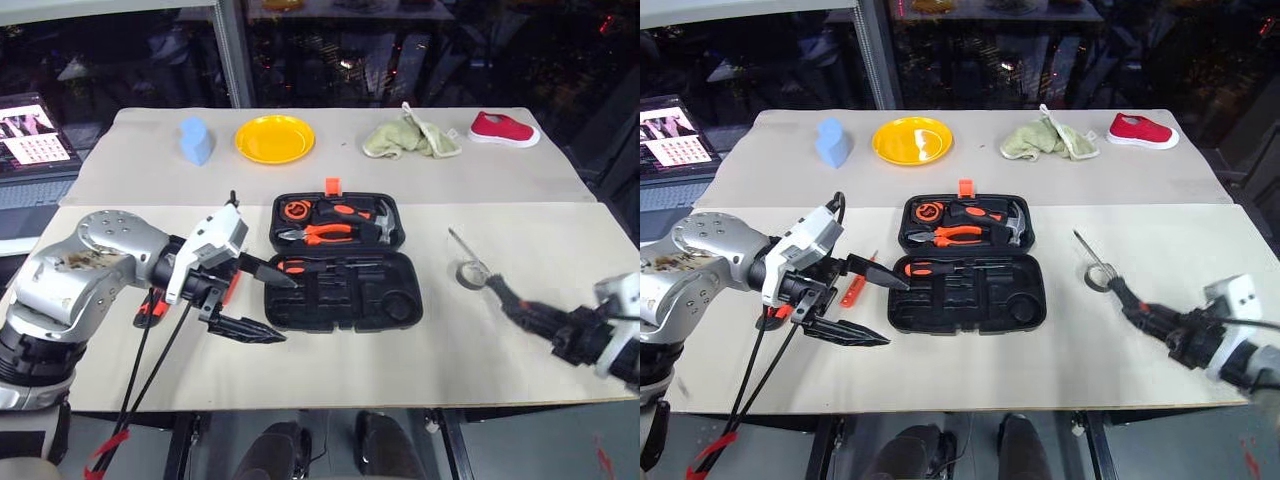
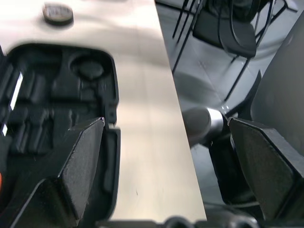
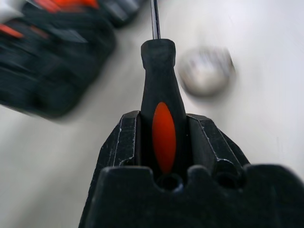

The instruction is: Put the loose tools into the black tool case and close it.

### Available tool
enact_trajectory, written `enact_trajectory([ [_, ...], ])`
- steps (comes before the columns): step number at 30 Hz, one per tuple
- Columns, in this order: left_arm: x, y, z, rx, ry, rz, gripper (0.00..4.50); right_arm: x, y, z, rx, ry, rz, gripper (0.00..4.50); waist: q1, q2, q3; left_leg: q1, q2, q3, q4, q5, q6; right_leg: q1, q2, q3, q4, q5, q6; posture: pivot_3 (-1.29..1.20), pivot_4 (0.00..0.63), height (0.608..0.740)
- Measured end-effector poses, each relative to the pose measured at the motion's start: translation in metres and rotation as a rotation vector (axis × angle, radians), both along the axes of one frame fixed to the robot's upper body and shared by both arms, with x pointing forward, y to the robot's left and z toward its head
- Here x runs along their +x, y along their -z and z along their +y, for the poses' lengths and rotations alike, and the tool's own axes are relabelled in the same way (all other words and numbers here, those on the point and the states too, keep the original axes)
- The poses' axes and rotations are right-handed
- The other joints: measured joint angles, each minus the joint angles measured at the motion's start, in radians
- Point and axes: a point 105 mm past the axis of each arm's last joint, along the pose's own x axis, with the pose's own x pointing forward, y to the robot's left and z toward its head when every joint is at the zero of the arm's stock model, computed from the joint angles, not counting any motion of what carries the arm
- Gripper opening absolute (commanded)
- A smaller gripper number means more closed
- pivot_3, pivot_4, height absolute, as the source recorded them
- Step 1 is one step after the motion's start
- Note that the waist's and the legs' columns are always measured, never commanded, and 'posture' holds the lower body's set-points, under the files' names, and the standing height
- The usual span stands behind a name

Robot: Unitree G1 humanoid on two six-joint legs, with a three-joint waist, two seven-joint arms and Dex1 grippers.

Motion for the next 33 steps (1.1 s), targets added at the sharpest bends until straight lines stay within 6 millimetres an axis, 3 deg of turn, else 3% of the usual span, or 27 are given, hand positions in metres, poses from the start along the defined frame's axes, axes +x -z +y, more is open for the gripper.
enact_trajectory([
  [2, -0.002, 0.003, 0.005, 0.023, -0.006, -0.004, 4.5, 0.005, -0.017, 0.021, -0.055, -0.135, -0.039, 1.06, 0.0, -0.002, 0.001, 0.0, 0.003, -0.001, 0.0, 0.0, 0.0, 0.0, 0.0, -0.002, -0.001, 0.001, -0.001, 0.0, 0.15, 0.74],
  [5, -0.003, 0.008, 0.013, 0.064, -0.022, -0.01, 4.5, 0.023, -0.022, 0.068, -0.22, -0.412, -0.093, 1.06, -0.012, -0.003, 0.002, 0.0, 0.005, 0.001, 0.0, 0.0, 0.0, -0.001, 0.0, -0.003, -0.001, 0.002, -0.003, 0.0, 0.15, 0.74],
  [7, -0.005, 0.009, 0.017, 0.083, -0.027, -0.013, 4.5, 0.033, -0.015, 0.088, -0.292, -0.54, -0.1, 1.06, -0.007, -0.004, 0.003, 0.0, 0.006, 0.0, 0.0, 0.001, -0.001, 0.0, 0.001, -0.005, -0.001, 0.002, -0.004, 0.0, 0.15, 0.74],
  [12, -0.006, 0.01, 0.023, 0.092, -0.059, -0.02, 4.5, 0.067, 0.008, 0.114, -0.407, -0.693, -0.111, 1.06, 0.005, -0.005, 0.004, -0.003, 0.005, -0.001, 0.001, 0.003, -0.005, -0.003, 0.003, -0.007, -0.001, 0.004, -0.007, 0.0, 0.15, 0.74],
  [16, -0.009, 0.008, 0.027, 0.096, -0.088, -0.032, 4.5, 0.087, 0.027, 0.122, -0.479, -0.744, -0.101, 1.06, 0.005, -0.006, 0.005, -0.011, 0.003, -0.001, 0.001, 0.003, -0.004, -0.014, 0.002, -0.007, 0.0, 0.004, -0.007, 0.0, 0.15, 0.74],
  [20, -0.011, 0.007, 0.029, 0.091, -0.117, -0.036, 4.5, 0.095, 0.046, 0.123, -0.54, -0.794, -0.079, 1.06, 0.002, -0.006, 0.005, -0.02, 0.003, -0.002, 0.001, 0.004, -0.005, -0.022, 0.002, -0.011, 0.001, 0.004, -0.008, 0.0, 0.15, 0.74],
  [25, -0.013, 0.004, 0.028, 0.085, -0.134, -0.049, 4.5, 0.108, 0.044, 0.128, -0.569, -0.783, -0.109, 1.06, -0.006, -0.006, 0.005, -0.019, 0.003, -0.002, 0.002, 0.004, -0.005, -0.02, 0.001, -0.012, 0.0, 0.004, -0.008, 0.0, 0.15, 0.74],
  [32, -0.012, 0.005, 0.027, 0.075, -0.151, -0.052, 4.5, 0.108, 0.049, 0.131, -0.555, -0.775, -0.094, 1.06, -0.006, -0.006, 0.005, -0.017, 0.003, -0.002, 0.001, 0.005, -0.007, -0.019, 0.002, -0.011, 0.002, 0.005, -0.01, 0.0, 0.15, 0.74],
  [33, -0.012, 0.005, 0.027, 0.075, -0.153, -0.053, 4.5, 0.108, 0.049, 0.131, -0.553, -0.773, -0.094, 1.56, -0.006, -0.006, 0.005, -0.017, 0.003, -0.002, 0.001, 0.005, -0.008, -0.019, 0.002, -0.011, 0.002, 0.005, -0.01, 0.0, 0.15, 0.74],
])
